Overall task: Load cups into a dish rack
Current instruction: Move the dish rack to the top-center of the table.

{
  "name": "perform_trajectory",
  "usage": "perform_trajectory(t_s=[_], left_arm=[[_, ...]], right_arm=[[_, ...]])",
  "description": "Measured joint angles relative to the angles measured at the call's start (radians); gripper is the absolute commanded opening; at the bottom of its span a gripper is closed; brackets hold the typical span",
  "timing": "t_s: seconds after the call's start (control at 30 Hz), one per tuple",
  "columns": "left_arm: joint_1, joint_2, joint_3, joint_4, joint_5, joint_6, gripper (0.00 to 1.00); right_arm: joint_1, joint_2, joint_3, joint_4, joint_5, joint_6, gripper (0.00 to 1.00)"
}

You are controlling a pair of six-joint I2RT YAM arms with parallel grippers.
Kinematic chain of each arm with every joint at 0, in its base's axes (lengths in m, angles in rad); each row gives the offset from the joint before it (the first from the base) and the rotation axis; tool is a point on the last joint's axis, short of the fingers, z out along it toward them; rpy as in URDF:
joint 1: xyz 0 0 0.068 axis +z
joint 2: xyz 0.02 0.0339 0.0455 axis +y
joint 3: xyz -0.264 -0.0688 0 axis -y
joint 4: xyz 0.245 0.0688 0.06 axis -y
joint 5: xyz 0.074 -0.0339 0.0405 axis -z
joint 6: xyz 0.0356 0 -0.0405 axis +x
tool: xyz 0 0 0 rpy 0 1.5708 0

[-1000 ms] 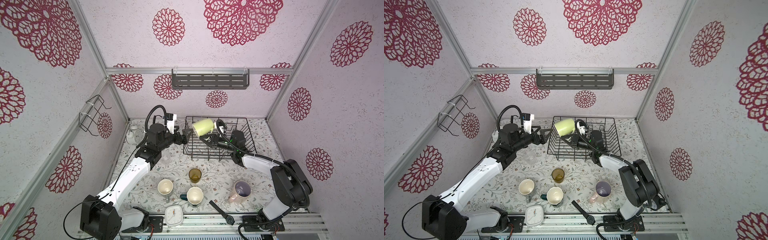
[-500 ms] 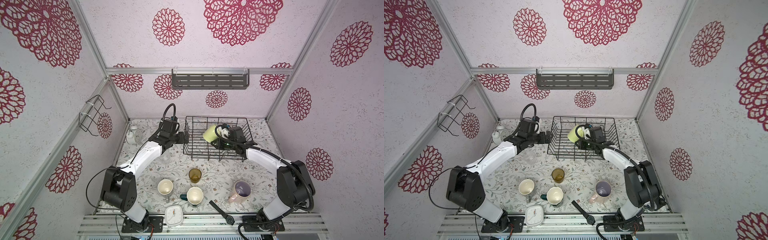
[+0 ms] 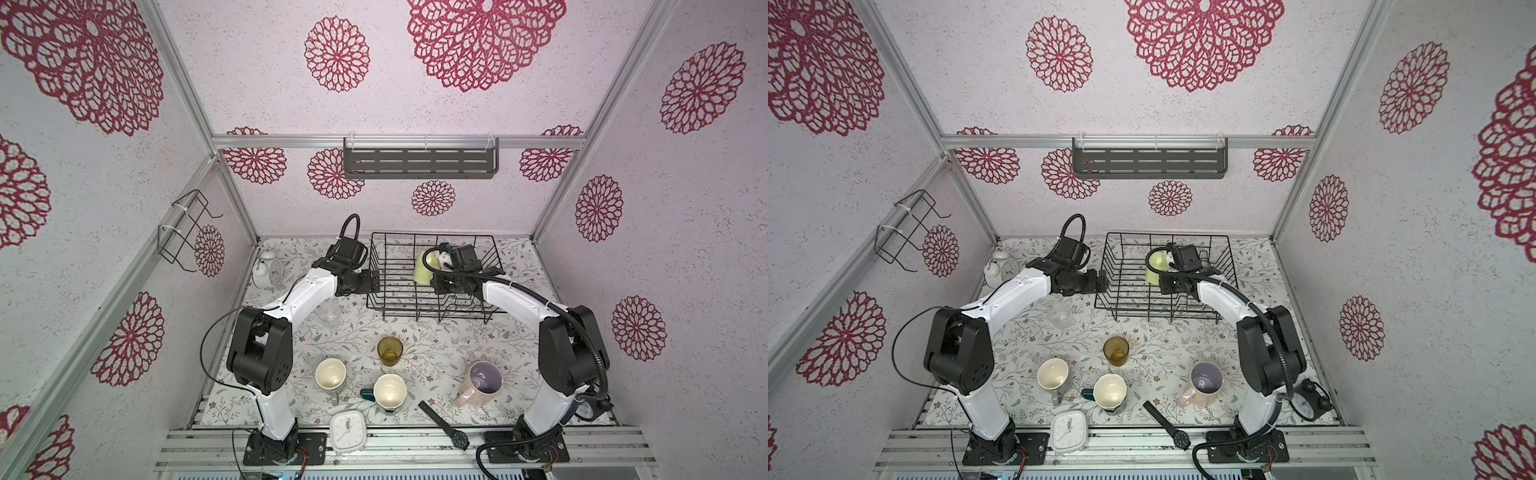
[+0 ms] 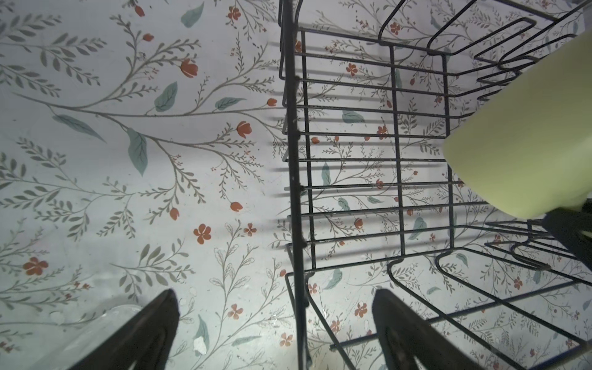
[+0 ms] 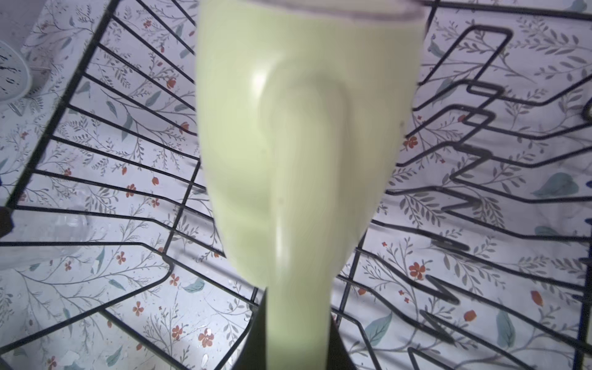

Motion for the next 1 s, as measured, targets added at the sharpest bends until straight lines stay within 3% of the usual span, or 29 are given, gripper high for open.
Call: perform_trajectory(t_s=[0.33,0.53,1.0], left_arm=[[-0.001,0.097,0.031,-0.088,0.039,0.028,0.52],[-0.004,0.063,0.003,-0.109,0.032,0.079,0.45],[-0.007,-0.044,-0.105,-0.144,-0.004,0.103,0.45]], right_arm=[[0.0,0.003,0.037,-0.028,0.04,-0.027,0.0],[0.002,0.039,0.092,-0.031,0.082,-0.037,0.0],[0.031,0.193,0.205,-0.021,0.177,-0.054,0.0]])
